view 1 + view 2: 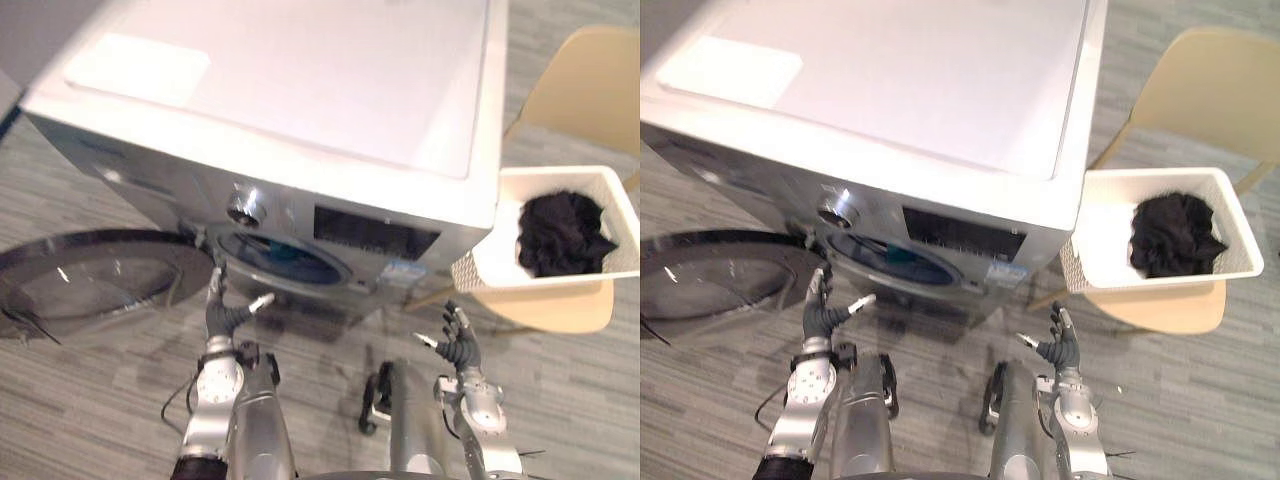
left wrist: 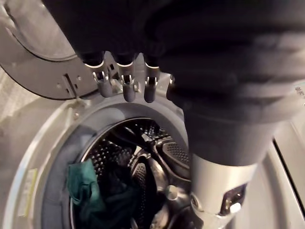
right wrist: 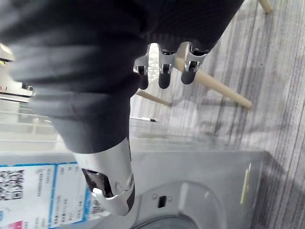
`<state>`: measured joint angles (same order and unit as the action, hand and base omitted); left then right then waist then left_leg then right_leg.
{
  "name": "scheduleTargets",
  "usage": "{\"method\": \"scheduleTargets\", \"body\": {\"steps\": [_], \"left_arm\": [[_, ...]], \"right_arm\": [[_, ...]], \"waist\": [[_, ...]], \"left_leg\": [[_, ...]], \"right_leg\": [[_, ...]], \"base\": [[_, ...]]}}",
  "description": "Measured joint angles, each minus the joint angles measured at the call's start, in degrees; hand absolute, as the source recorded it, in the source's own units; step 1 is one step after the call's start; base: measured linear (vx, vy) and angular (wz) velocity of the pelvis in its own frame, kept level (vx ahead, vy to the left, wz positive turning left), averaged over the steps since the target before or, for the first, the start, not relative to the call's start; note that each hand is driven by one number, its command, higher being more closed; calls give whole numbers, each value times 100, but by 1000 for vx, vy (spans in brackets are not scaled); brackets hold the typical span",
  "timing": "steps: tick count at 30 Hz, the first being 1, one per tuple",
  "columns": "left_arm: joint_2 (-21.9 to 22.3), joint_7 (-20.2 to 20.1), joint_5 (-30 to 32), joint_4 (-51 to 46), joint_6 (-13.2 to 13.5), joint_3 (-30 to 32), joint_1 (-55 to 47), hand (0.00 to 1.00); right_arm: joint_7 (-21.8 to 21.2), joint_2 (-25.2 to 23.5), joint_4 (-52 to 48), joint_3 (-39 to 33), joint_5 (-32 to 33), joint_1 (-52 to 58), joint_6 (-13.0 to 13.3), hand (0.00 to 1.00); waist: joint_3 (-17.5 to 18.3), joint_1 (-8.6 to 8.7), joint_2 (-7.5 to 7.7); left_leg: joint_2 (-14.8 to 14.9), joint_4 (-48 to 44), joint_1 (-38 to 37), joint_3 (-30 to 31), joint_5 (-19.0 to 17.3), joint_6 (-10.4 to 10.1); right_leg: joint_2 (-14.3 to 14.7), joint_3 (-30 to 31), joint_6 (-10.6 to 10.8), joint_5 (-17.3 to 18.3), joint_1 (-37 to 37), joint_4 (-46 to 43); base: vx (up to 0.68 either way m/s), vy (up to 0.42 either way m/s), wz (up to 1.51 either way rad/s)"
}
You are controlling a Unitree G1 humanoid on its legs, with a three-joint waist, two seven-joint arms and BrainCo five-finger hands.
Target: Pick up the laundry basket with both hands and put the clothes into the washing machine.
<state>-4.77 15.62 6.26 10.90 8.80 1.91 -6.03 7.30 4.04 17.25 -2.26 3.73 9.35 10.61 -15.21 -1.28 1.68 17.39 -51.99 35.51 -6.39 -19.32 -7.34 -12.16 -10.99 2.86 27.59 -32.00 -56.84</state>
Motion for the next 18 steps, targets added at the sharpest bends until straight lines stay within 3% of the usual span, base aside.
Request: {"method": "scheduleTargets", "body": {"steps": [3, 8, 13, 18], "left_arm": [[-3, -242, -119, 754, 21, 16, -180, 0], [-44, -630, -101, 3044, 14, 36, -138, 0], [-123, -689, 41, 3772, -14, 41, -147, 0], [-108, -683, 131, 3946, -22, -44, -57, 0]], "right_arm": [[-15, -8, 330, 9, -1, -9, -3, 0], [-24, 78, 1891, 5, -1, -178, -92, 0], [-38, 144, 2665, -20, 0, -211, -116, 0], [-101, 149, 2893, -18, 4, -285, -111, 0]], "waist": [[148, -2, -29], [574, 59, -160], [675, 157, -228], [781, 192, -263]], "left_leg": [[-55, 697, -702, -252, 174, 15], [-324, 2563, -2013, -755, 813, 58], [-597, 3858, -2832, -1017, 1363, 94], [-626, 4067, -3082, -1200, 1415, 111]], "right_leg": [[12, -24, 94, -232, 591, 676], [199, 8, 259, -1097, 1713, 2679], [311, 3, 360, -1806, 2514, 4136], [415, 224, 376, -2250, 2825, 4858]], "base": [[165, 43, -7], [160, 74, -20], [116, 62, -12], [28, 47, -28]]}}
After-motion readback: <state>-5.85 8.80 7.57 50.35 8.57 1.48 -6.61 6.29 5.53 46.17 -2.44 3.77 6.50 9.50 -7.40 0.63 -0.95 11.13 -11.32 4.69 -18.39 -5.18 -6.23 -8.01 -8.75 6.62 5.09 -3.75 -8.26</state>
